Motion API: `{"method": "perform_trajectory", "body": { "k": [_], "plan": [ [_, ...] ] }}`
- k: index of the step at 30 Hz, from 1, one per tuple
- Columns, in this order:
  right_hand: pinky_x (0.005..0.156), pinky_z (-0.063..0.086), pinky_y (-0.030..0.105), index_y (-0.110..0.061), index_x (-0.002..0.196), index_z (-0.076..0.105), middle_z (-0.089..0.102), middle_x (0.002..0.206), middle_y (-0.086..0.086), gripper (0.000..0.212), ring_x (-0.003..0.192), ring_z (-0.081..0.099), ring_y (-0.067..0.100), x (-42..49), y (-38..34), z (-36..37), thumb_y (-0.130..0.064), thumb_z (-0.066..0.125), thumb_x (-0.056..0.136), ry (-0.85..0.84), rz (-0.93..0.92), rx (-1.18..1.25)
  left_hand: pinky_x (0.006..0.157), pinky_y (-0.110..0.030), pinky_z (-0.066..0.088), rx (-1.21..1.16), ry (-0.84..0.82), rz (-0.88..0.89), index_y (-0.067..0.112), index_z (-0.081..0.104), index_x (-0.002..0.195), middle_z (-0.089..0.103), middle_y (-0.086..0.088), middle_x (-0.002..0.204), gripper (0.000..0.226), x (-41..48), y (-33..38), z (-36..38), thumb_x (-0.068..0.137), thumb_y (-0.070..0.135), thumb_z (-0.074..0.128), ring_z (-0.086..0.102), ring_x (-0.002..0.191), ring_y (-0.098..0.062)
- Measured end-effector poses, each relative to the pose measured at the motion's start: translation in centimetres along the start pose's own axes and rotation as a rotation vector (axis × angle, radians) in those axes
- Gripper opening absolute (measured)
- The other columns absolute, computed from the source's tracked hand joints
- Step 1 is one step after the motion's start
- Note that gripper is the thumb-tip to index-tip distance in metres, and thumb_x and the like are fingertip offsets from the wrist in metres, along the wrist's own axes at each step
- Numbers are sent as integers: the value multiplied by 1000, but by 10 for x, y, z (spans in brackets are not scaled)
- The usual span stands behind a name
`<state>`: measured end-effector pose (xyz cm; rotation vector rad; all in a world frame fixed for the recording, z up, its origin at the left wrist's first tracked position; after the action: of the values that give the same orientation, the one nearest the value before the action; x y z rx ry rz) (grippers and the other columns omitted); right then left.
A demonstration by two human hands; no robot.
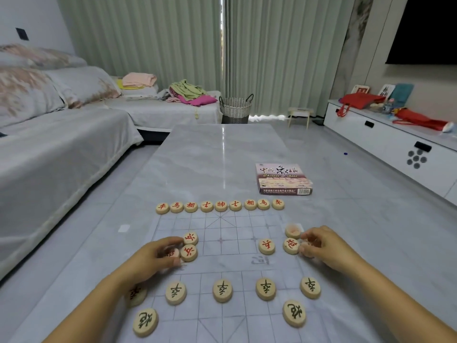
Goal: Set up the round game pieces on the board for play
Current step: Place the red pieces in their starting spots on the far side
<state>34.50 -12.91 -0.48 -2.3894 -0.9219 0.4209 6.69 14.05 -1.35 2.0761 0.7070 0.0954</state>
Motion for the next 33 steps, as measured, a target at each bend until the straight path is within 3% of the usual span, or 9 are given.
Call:
{"method": "perform_trajectory", "body": {
  "k": [4, 6, 10, 13, 18, 22, 26, 30, 33],
  "plan": [
    [84, 32, 29, -29, 105, 55, 47, 101, -7, 39, 103, 44, 15, 1, -22, 10, -55, 61, 76, 94, -44, -426, 106, -28, 36, -158, 22, -48, 27, 52, 124, 55, 11, 128, 55, -7, -11, -6, 75, 15, 74, 50, 121, -10],
    [82, 29, 30, -28, 104, 54, 51, 104, -6, 40, 103, 45, 16, 2, -28, 14, -57, 59, 76, 115, -51, -467, 106, -28, 36, -155, -11, -58, 28, 51, 122, 54, 14, 127, 58, -6, -13, -8, 72, 14, 77, 49, 121, -8],
    [86, 33, 30, -28, 108, 55, 50, 98, -9, 35, 105, 48, 15, 7, -33, 6, -48, 62, 80, 149, -64, -334, 103, -24, 36, -228, -83, -77, 24, 53, 118, 54, 9, 129, 52, -3, -12, -15, 74, 5, 73, 48, 121, -7],
    [94, 38, 32, -25, 116, 55, 54, 107, -5, 38, 109, 48, 16, 23, -49, 5, -38, 64, 82, 137, -133, -195, 103, -25, 36, -262, -73, -86, 22, 56, 116, 55, 7, 128, 49, -2, -14, -16, 74, 4, 73, 49, 121, -8],
    [101, 36, 36, -24, 127, 51, 51, 129, 0, 42, 118, 45, 21, 55, -69, 27, -33, 59, 86, -2, -174, -294, 107, -29, 36, -278, -70, -99, 23, 57, 115, 56, 8, 127, 48, 0, -19, -14, 73, 4, 73, 50, 121, -9],
    [99, 41, 33, -27, 125, 53, 53, 128, 1, 42, 111, 50, 20, 64, -67, 25, -30, 63, 84, -93, -107, -204, 100, -23, 40, -305, -73, -95, 21, 59, 114, 58, 7, 125, 47, 2, -21, -15, 73, 3, 73, 52, 118, -8],
    [101, 41, 35, -22, 131, 46, 51, 127, 0, 56, 113, 50, 20, 61, -69, 27, -28, 68, 80, -83, -79, -172, 93, -18, 43, -312, -69, -88, 21, 59, 113, 59, 6, 124, 47, 2, -20, -15, 74, -1, 71, 54, 115, -8],
    [93, 47, 43, -8, 107, 58, 60, 112, 9, 31, 100, 56, 25, 55, -72, 26, -22, 67, 81, -22, -69, -87, 85, -11, 46, -262, -68, -81, 20, 57, 114, 57, 9, 124, 48, 1, -13, -12, 74, -1, 72, 52, 116, -4],
    [92, 47, 43, -7, 105, 60, 58, 109, 10, 26, 99, 56, 25, 51, -73, 26, -20, 65, 84, -11, -91, -42, 101, -21, 41, -196, -58, -74, 23, 54, 115, 55, 11, 125, 53, 0, -12, -12, 71, 3, 75, 49, 119, -5]
  ]
}}
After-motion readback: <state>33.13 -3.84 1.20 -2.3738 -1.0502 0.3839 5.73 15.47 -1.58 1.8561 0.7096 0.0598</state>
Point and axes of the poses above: each hand's wrist, its own x-axis towards the middle knuckle, its own z-axis out of the palm, y = z × x, the point moved 4 cm from there along x, towards the middle knuckle
